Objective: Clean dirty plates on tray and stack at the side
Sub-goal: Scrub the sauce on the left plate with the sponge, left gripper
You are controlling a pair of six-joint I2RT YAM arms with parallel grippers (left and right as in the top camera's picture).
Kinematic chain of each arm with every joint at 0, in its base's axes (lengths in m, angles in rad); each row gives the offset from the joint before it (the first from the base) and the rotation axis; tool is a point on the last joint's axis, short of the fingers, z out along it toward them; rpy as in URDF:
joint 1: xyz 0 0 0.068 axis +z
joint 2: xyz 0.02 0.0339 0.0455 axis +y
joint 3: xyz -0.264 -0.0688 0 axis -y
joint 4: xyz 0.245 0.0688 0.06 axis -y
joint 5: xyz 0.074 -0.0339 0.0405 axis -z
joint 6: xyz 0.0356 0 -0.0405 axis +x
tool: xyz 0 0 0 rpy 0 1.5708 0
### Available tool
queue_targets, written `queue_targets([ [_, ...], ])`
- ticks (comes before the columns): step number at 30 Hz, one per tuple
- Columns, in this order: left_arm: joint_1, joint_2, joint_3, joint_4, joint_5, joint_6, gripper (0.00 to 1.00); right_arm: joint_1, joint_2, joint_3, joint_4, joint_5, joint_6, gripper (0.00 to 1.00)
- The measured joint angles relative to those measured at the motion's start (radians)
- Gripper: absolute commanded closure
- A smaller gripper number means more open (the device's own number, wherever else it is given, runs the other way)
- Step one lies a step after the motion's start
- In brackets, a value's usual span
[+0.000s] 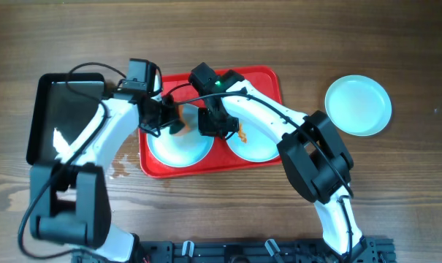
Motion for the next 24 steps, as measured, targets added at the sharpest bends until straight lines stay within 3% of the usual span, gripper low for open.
queue_targets([
  [9,-0.03,0.107,0.009,0.008,0.01,-0.027,0.96,-0.001,0.0,0.0,-0.006,0.004,0.003,0.96],
  [19,0.005,0.108,0.036,-0.153,-0.228,-0.051,0.96,0.0,0.0,0.001,-0.003,0.004,0.003,0.96],
  [24,0.076,0.108,0.039,-0.206,-0.256,-0.06,0.96,0.005,0.0,0.002,0.014,-0.011,0.003,0.96],
])
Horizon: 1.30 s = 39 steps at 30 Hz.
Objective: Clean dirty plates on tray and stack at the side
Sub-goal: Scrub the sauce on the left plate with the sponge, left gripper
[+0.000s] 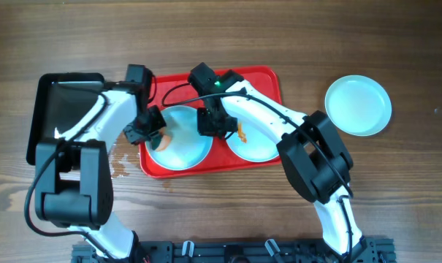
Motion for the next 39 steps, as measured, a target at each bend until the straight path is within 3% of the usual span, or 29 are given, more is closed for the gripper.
queue_targets([
  [9,0.042,-0.043,-0.014,-0.046,-0.012,0.0,0.96,0.02,0.0,0.0,0.004,-0.019,0.014,0.96],
  [17,0.084,-0.214,-0.021,-0.026,-0.078,0.008,0.96,-0.005,0.0,0.001,-0.021,0.016,0.028,0.96],
  [30,0.022,-0.237,-0.041,0.126,0.197,0.015,0.96,-0.007,0.0,0.001,-0.022,0.031,0.034,0.96],
  [39,-0.081,-0.137,-0.068,0.196,0.241,-0.015,0.96,-0.007,0.0,0.001,-0.028,0.031,0.034,0.96],
])
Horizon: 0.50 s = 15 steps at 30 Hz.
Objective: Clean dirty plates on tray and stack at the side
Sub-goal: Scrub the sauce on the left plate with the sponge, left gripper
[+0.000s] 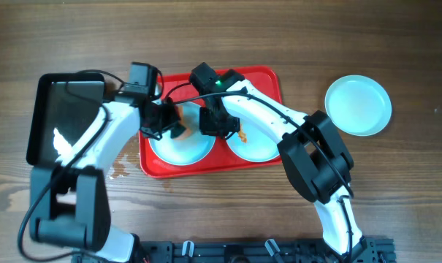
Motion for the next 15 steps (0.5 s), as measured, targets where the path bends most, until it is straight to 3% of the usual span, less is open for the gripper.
queue_targets([
  [15,0.047,0.09,-0.002,0.001,-0.079,-0.008,0.96,0.0,0.0,0.003,-0.019,0.004,0.0,0.96],
])
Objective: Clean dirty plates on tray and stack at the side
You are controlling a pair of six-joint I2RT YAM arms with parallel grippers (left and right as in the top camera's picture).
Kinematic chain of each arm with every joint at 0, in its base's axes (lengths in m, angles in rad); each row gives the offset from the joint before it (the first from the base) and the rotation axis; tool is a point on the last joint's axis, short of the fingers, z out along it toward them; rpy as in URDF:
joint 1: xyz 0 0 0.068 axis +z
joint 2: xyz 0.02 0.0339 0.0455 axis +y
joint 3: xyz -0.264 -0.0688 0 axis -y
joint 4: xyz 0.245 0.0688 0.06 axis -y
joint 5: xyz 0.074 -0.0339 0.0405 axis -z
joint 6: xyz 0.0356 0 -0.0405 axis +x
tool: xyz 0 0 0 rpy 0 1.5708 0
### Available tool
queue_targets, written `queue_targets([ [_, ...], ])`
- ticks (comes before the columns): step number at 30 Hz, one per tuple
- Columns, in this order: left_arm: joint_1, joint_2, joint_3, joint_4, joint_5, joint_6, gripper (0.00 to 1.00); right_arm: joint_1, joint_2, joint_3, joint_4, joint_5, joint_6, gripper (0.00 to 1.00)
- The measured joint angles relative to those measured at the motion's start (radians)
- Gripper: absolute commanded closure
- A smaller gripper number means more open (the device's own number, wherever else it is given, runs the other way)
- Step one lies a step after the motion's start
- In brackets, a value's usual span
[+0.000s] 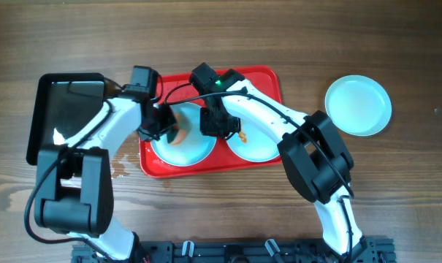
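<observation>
A red tray [268, 82] holds two light-blue plates. My left gripper [168, 129] is over the left plate [191, 150], shut on an orange-brown sponge [179, 136] that rests on the plate's left half. At that plate's right rim sits my right gripper [212, 126], which looks shut on the rim, though its fingertips are hidden under its body. The right plate [256, 148] carries orange scraps [241, 135] on its left edge. One clean light-blue plate [358, 105] lies on the table to the right of the tray.
A black rectangular bin [67, 117] stands left of the tray, under my left arm. A small wet patch [120, 168] marks the wood by the tray's near left corner. The table is bare wood around it.
My left gripper and the sponge have shifted from the far rim of the left plate toward its middle. The right gripper has stayed at the plate's right rim.
The sponge was first at the far rim of the left plate, then at its left edge, then back at the far rim, and now sits nearer the middle. My right gripper kept its place on the plate's right rim throughout.
</observation>
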Motion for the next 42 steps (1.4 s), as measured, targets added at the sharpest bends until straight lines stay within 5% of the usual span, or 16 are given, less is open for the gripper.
queue_targets([
  [18,0.158,-0.017,-0.002,-0.031,0.049,0.066,0.96,0.014,0.0,0.001,0.021,-0.028,0.015,0.96],
  [33,0.208,-0.333,-0.005,-0.132,-0.08,0.066,0.96,0.004,0.0,0.014,-0.041,0.051,0.031,0.96],
  [42,0.208,-0.35,-0.006,-0.238,-0.071,0.066,0.96,-0.003,0.0,0.309,-0.204,0.299,-0.057,0.96],
])
